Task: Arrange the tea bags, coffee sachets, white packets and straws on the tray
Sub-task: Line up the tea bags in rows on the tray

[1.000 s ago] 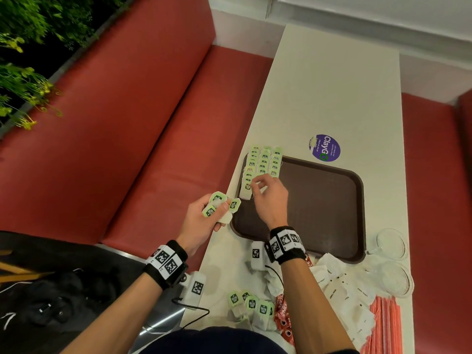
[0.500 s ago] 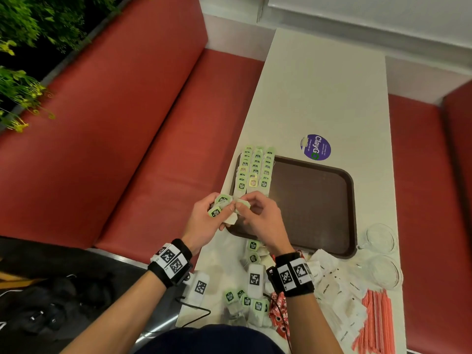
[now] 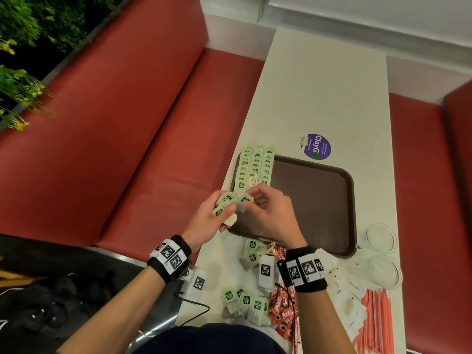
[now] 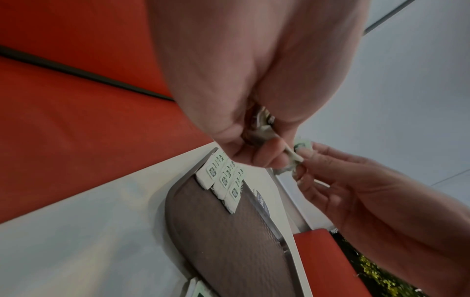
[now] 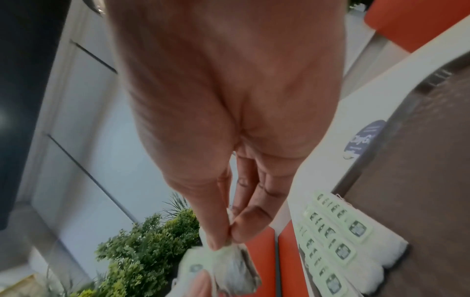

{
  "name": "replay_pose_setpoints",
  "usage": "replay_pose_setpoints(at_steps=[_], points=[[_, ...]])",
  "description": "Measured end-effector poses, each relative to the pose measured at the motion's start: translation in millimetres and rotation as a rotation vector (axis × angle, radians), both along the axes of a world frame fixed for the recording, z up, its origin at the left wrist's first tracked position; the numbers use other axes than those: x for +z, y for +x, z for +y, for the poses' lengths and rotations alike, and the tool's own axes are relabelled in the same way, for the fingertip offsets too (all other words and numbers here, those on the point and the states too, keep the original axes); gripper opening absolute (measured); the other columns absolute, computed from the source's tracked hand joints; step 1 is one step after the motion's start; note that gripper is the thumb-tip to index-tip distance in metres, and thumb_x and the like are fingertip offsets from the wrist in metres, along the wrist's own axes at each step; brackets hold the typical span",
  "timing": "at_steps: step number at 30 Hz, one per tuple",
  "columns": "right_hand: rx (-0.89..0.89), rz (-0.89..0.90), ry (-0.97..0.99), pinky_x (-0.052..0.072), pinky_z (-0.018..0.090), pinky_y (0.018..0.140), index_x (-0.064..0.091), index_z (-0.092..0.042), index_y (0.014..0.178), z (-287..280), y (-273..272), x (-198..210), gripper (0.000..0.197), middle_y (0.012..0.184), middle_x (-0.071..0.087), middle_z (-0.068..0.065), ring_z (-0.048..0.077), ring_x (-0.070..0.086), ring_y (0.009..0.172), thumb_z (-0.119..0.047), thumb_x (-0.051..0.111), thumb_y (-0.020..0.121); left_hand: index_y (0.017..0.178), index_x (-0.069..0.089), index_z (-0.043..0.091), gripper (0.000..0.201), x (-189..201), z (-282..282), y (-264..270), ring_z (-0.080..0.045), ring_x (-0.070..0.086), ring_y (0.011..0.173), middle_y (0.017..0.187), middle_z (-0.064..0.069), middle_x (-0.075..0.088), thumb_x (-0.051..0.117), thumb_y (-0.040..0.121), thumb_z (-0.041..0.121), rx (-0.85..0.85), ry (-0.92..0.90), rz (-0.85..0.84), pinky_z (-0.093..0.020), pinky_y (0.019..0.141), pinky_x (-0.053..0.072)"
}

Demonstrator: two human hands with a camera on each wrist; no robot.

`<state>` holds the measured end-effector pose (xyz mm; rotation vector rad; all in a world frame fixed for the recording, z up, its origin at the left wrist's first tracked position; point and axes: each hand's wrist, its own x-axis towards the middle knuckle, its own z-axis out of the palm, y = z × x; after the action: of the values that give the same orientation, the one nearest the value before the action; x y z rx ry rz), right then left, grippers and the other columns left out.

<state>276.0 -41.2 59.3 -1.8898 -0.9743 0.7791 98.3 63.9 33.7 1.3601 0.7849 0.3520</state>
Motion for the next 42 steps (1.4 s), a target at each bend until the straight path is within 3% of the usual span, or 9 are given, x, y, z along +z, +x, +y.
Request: replay_pose_setpoints(at_steps=[10, 15, 19, 22, 24, 26, 29, 34, 42], points=[[-0.127, 0.140, 0.027, 0.056, 0.022, 0.083, 0.075, -0.029, 0.109, -3, 5, -9, 0.020, 0.093, 0.082, -0.010, 0.005, 0.077, 0.090, -0.026, 0.086, 0.094, 0.121, 0.071, 0.014, 0.014, 0, -3, 8, -0.008, 0.052, 0.062, 0.089, -0.001, 0.067, 0.063, 0.109, 0.017, -0.009, 0.033, 0.002, -0.028, 0.053, 0.043], [-0.407, 0.017, -0.017, 0.063, 0.034, 0.088, 0.069, -0.027, 0.099, 4, 31, -42, 0.022, 0.086, 0.079, -0.008, 0.006, 0.076, 0.084, -0.020, 0.088, 0.090, 0.115, 0.072, 0.013, 0.012, -5, -2, 0, -0.021, 0.049, 0.064, 0.091, -0.010, 0.068, 0.063, 0.110, 0.018, 0.040, 0.009, -0.003, -0.034, 0.055, 0.040], [-0.265, -0.044, -0.152, 0.060, 0.046, 0.097, 0.063, -0.032, 0.095, 23, 43, -68, 0.028, 0.083, 0.075, -0.009, 0.019, 0.073, 0.095, -0.014, 0.085, 0.093, 0.117, 0.073, 0.013, 0.014, -4, -2, -5, -0.026, 0.050, 0.070, 0.099, -0.020, 0.070, 0.064, 0.109, 0.021, 0.066, -0.017, -0.009, -0.034, 0.056, 0.040], [-0.165, -0.097, -0.216, 0.057, 0.033, 0.089, 0.058, -0.033, 0.093, 38, 45, -81, 0.030, 0.084, 0.074, -0.008, 0.022, 0.070, 0.099, -0.014, 0.081, 0.095, 0.118, 0.072, 0.013, 0.015, -3, -1, -7, -0.026, 0.051, 0.073, 0.099, -0.020, 0.070, 0.065, 0.109, 0.021, 0.076, -0.032, -0.015, -0.031, 0.055, 0.041], [-0.133, -0.111, -0.254, 0.044, 0.010, 0.074, 0.061, -0.023, 0.102, 44, 46, -84, 0.021, 0.090, 0.075, 0.000, 0.014, 0.066, 0.094, -0.012, 0.078, 0.098, 0.118, 0.072, 0.012, 0.014, -3, 0, -9, -0.025, 0.052, 0.075, 0.096, -0.013, 0.071, 0.065, 0.108, 0.021, 0.085, -0.042, -0.021, -0.030, 0.055, 0.042], [-0.138, -0.134, -0.292, 0.035, 0.006, 0.065, 0.062, -0.018, 0.108, 49, 48, -86, 0.017, 0.096, 0.073, 0.005, 0.002, 0.057, 0.086, -0.011, 0.075, 0.101, 0.117, 0.073, 0.013, 0.014, -3, 1, -10, -0.024, 0.053, 0.076, 0.095, -0.008, 0.071, 0.065, 0.108, 0.020, 0.095, -0.054, -0.023, -0.030, 0.056, 0.043], [-0.166, -0.159, -0.301, 0.037, 0.012, 0.065, 0.060, -0.017, 0.111, 55, 47, -89, 0.019, 0.096, 0.071, 0.006, 0.000, 0.055, 0.084, -0.010, 0.073, 0.100, 0.118, 0.072, 0.012, 0.014, -2, 2, -11, -0.020, 0.055, 0.075, 0.095, -0.006, 0.071, 0.065, 0.108, 0.020, 0.103, -0.061, -0.028, -0.029, 0.056, 0.043], [-0.199, -0.227, -0.318, 0.061, 0.038, 0.081, 0.056, -0.020, 0.110, 61, 40, -91, 0.023, 0.096, 0.070, 0.005, 0.022, 0.068, 0.089, -0.009, 0.072, 0.098, 0.119, 0.072, 0.010, 0.016, -1, 2, -11, -0.022, 0.053, 0.076, 0.094, -0.006, 0.071, 0.066, 0.107, 0.019, 0.122, -0.080, -0.037, -0.029, 0.056, 0.042], [-0.211, -0.313, -0.319, 0.059, 0.044, 0.084, 0.052, -0.019, 0.114, 59, 30, -83, 0.024, 0.109, 0.067, 0.010, 0.031, 0.066, 0.097, -0.009, 0.067, 0.098, 0.120, 0.069, 0.004, 0.029, 5, 1, -7, -0.028, 0.047, 0.072, 0.092, -0.008, 0.070, 0.067, 0.106, 0.029, 0.117, -0.115, -0.060, -0.027, 0.054, 0.041]])
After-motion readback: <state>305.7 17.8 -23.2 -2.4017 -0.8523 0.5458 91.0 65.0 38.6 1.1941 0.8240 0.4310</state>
